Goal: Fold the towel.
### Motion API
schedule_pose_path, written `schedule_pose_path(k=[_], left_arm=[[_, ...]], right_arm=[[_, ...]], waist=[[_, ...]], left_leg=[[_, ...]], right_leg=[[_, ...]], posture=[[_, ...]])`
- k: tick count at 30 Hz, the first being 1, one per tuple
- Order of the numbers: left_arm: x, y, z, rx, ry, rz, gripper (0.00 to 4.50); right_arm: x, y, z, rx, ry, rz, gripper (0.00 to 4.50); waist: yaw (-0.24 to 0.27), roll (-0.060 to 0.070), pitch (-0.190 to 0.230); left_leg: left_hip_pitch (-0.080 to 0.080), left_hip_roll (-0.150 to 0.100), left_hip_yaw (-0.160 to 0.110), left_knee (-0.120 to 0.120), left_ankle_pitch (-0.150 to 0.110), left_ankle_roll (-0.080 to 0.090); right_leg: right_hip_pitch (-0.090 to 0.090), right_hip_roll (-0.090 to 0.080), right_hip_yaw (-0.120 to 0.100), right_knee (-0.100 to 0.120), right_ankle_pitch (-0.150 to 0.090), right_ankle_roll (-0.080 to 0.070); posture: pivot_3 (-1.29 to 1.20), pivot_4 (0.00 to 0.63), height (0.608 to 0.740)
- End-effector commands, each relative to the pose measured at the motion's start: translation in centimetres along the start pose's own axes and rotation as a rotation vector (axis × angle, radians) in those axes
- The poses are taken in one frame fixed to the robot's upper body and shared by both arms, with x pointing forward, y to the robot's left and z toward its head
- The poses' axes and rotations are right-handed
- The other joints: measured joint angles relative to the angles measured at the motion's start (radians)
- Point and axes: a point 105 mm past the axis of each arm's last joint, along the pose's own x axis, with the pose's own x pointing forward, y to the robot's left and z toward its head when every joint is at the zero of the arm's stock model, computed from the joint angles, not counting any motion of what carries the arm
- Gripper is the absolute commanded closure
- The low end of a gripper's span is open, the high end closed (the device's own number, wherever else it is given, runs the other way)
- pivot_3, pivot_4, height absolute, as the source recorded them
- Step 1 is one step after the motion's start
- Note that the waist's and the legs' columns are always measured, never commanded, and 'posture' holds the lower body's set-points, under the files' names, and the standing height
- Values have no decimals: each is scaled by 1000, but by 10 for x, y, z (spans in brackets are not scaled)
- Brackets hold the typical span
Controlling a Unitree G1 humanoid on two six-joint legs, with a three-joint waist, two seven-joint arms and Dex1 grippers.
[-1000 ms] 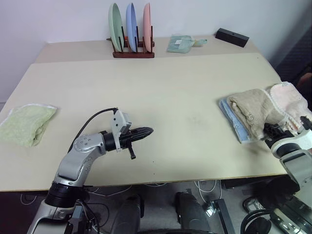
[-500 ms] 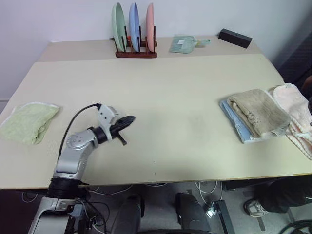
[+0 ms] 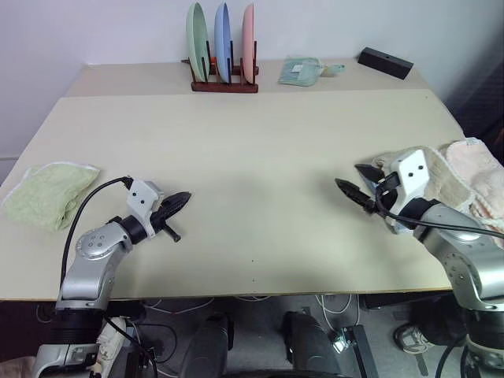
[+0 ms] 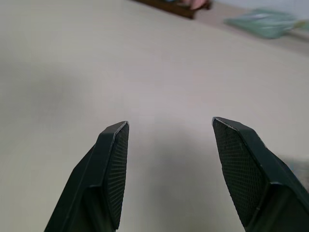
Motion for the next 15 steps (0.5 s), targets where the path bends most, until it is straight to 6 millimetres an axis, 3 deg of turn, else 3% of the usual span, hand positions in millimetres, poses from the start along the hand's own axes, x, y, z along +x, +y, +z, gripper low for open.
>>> schedule_pose_path(k=[1, 10, 15], left_arm=[[-5, 2, 14, 17, -42, 22, 4500], [-9, 0, 14, 4, -46, 39, 4500], [-1, 1, 21, 3, -62, 20, 4500]], right_arm=[[2, 0, 7, -32, -39, 31, 1743], [8, 1, -9, -48, -17, 78, 1743], [10, 0, -6, -47, -40, 53, 1743]], waist=[[-1, 0, 0], [-3, 0, 0], [-2, 0, 0]], left_leg=[[0, 0, 0, 0, 0, 0], [1, 0, 0, 0, 0, 0], [1, 0, 0, 0, 0, 0]], right_leg=[[0, 0, 0, 0, 0, 0], [0, 0, 0, 1, 0, 0], [0, 0, 0, 1, 0, 0]], posture=[[0, 150, 740], [0, 150, 740], [0, 150, 740]])
